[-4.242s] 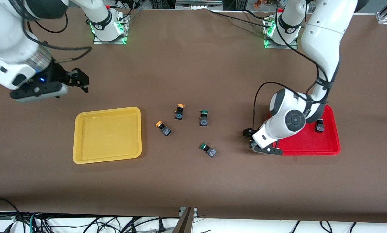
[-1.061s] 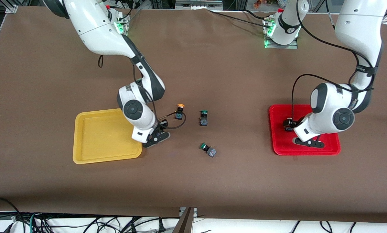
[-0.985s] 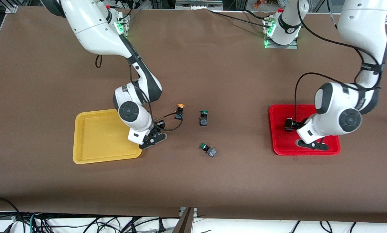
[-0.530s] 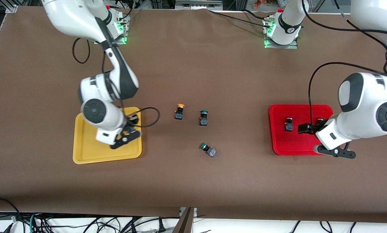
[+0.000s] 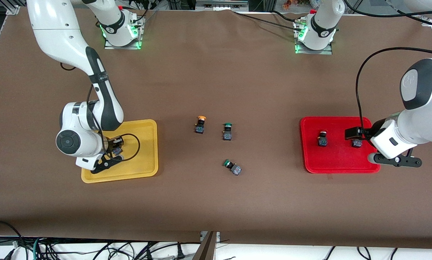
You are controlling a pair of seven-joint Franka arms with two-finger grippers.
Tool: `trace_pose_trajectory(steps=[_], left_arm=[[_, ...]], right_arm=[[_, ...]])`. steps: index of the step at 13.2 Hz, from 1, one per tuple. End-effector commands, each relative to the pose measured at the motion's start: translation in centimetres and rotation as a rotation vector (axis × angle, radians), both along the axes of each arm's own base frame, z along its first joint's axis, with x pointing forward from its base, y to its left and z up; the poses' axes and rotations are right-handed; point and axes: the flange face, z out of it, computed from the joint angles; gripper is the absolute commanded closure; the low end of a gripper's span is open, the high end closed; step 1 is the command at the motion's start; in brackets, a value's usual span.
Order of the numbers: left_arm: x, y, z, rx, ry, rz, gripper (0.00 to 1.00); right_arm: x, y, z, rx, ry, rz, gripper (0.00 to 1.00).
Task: Place red and yellow buttons in trays
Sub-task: 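Place the red button in the red tray while the right gripper places orange, then raise the left gripper to rest while the right gripper reaches the orange button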
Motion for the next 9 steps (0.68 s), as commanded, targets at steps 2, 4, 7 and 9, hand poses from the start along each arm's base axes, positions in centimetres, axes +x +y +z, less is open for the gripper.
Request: trace_pose_trajectory(steps=[2,4,7,9], left_arm=[[-0.9,-0.5,3.9,0.007,0.003,-0.004,0.0],[-1.5,-0.3,5.3,0.006,-0.005,-0.003,0.0],[-5.5,-0.8,11.3,0.003,-0.07,0.001,0.0],[-8.5,-0.6,13.0,-0.025,-0.073,0.025,0.0]], right_arm=[[0.1,1.1,2.0,0.045,-0.019,0.027,0.26],[0.6,2.3,3.5,0.059,-0.038,0.042,0.26],[0.7,3.4,4.7,0.075,-0.03,0.046,0.26],[0.3,6.0,5.7,0.094,-0.024,-0.009,0.26]])
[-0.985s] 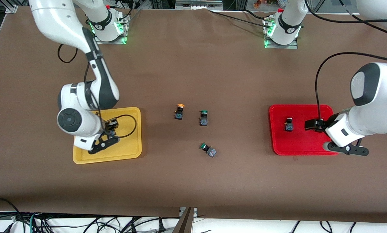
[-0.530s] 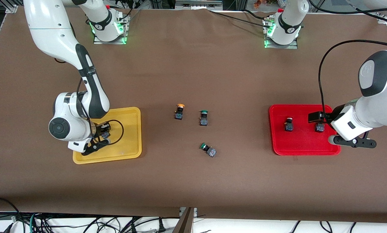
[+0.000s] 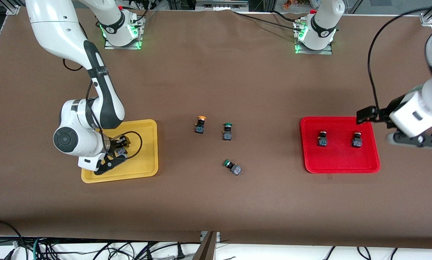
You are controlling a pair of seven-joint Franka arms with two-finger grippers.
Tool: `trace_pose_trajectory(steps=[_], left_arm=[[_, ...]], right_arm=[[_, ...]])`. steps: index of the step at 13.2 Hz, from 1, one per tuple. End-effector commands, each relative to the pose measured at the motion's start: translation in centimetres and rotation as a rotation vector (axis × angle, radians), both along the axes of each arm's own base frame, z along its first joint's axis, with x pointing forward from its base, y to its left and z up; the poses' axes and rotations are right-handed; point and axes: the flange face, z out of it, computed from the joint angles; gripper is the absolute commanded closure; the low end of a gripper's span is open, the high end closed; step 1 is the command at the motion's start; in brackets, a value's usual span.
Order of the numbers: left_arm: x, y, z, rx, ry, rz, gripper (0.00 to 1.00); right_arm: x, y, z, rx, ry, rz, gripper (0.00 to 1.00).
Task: Place red and yellow buttons in trays
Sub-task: 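Raise the left gripper to rest while the right gripper reaches the orange button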
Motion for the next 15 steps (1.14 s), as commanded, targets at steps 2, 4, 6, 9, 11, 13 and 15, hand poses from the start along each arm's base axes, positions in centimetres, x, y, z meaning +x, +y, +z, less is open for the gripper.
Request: trace_pose_trajectory(steps=[2,4,6,9,11,13,15], left_arm=[[-5.0,-0.2,2.4,-0.002,-0.004,0.077,0.0],[-6.5,-1.3,2.3,0.016,0.022,0.111,0.0],[-6.0,-0.2,1.3,0.017,0.043,0.122,0.0],[-5.1,0.1,0.0,0.015,0.066,0.12,0.0],[-5.0,-0.9,0.5,0.015,0.054,0.108,0.0],[-4.2,-0.1,0.1,0.016,0.056,0.12,0.0],[-4.0,0.1,0.4,0.017,0.048,0.124,0.0]], right_arm=[[-1.2,5.8,1.8,0.034,0.045,-0.125,0.26],[-2.2,9.7,2.1,0.043,0.062,-0.221,0.26],[-3.8,14.2,2.3,0.045,0.088,-0.327,0.26],[-7.6,24.2,1.9,0.01,0.067,-0.472,0.26],[-9.1,27.4,0.4,0.007,0.048,-0.565,0.26],[-10.6,29.5,-1.2,0.007,0.04,-0.585,0.26],[-11.5,30.0,-3.2,-0.006,0.044,-0.621,0.26]])
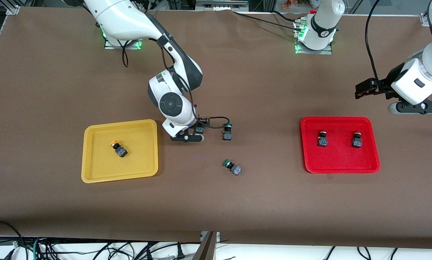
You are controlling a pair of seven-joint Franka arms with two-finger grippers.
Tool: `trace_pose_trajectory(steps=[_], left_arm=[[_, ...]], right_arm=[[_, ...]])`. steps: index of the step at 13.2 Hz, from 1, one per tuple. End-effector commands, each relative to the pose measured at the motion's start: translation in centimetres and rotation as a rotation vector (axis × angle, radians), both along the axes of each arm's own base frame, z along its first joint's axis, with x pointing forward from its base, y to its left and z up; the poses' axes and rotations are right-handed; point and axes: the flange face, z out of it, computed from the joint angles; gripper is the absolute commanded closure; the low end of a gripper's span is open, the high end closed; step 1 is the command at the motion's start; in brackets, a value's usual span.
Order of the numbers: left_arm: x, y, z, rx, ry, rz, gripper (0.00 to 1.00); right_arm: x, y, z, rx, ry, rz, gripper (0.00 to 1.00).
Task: Place red and yellow buttons in trays
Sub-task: 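Grasp the second orange-capped button with the right gripper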
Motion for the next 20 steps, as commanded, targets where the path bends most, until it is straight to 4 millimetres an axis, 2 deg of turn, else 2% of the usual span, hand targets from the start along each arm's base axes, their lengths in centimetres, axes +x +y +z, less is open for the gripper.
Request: trace_pose_trajectory(steps=[1,3,5,9,11,12,13,16,18,20], left_arm=[[0.6,0.1,0.6,0.004,-0.013,0.002,0.0],[0.6,-0.3,0.6,0.043,-0.016,-0.013,0.0],[0.6,-0.3,0.6,0.043,-0.016,-0.014,0.0],[0.6,-0.4,0.5,0.044,-0.015,-0.016,0.0],[0.6,0.0,0.6,0.047,-0.017,-0.022,0.0],[0.6,0.2,0.6,0.041,-0.018,-0.041,0.0],[0.6,-0.3,0.6,0.041,-0.016,-0.049,0.0],[0.6,-0.1,0.5,0.04,-0.015,-0.048,0.0],[0.6,-0.2,0.5,0.04,-0.015,-0.049,0.0],[0.6,-0.5,0.6,0.041,-0.018,-0.059,0.0]], right_arm=[[-1.0,0.9,-2.4,-0.01,-0.01,-0.049,0.26],[-1.7,1.0,-3.8,-0.009,-0.024,-0.064,0.26],[-1.9,0.7,-4.4,-0.01,-0.023,-0.068,0.29],[-1.8,0.7,-4.4,-0.012,-0.022,-0.067,0.52],[-1.7,0.5,-4.4,-0.012,-0.022,-0.064,0.67],[-1.4,0.2,-4.2,-0.013,-0.024,-0.061,0.73],[-0.9,-0.5,-3.6,-0.014,-0.03,-0.046,0.73],[1.8,-6.0,-1.0,-0.081,0.009,0.096,0.73],[4.2,-11.0,0.3,-0.11,0.012,0.22,0.73],[6.2,-15.1,1.4,-0.118,-0.005,0.33,0.71]])
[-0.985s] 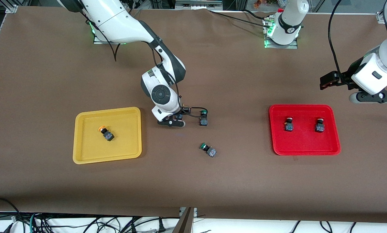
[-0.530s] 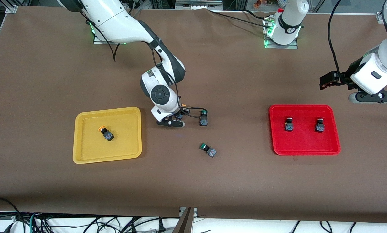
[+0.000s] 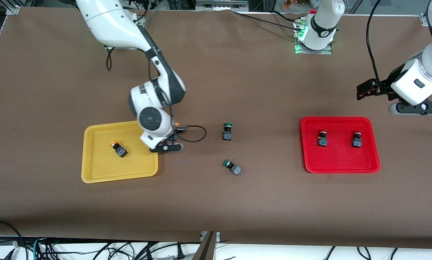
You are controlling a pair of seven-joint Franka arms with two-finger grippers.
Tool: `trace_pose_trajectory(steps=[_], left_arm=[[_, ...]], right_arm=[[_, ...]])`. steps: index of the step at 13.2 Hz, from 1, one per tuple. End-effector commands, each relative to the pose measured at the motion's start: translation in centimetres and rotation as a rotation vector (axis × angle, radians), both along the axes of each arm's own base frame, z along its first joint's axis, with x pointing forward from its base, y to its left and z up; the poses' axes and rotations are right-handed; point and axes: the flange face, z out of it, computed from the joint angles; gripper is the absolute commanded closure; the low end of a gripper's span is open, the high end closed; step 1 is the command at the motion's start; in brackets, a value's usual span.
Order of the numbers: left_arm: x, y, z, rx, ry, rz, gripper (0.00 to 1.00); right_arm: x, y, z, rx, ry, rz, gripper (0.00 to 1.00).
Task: Place red and yellow buttons in trays
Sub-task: 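Lower the orange button into the yellow tray and open the right gripper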
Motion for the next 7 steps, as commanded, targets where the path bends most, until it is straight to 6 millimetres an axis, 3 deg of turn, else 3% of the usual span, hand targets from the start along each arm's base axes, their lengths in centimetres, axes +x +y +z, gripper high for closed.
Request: trace_pose_trajectory(steps=[1,3,7], left_arm=[[0.5,-0.2,0.5,0.019,-0.011,-0.028,0.0],[0.6,0.3,0.5,0.017,-0.011,-0.031,0.0],[0.6,0.4,0.5,0.015,-0.012,-0.042,0.0]], right_arm=[[1.6,-4.8,1.1,-0.015,0.006,0.144,0.71],[2.8,-8.1,0.2,-0.005,0.014,0.168,0.67],[3.2,-9.8,-0.9,0.002,0.02,0.175,0.54]])
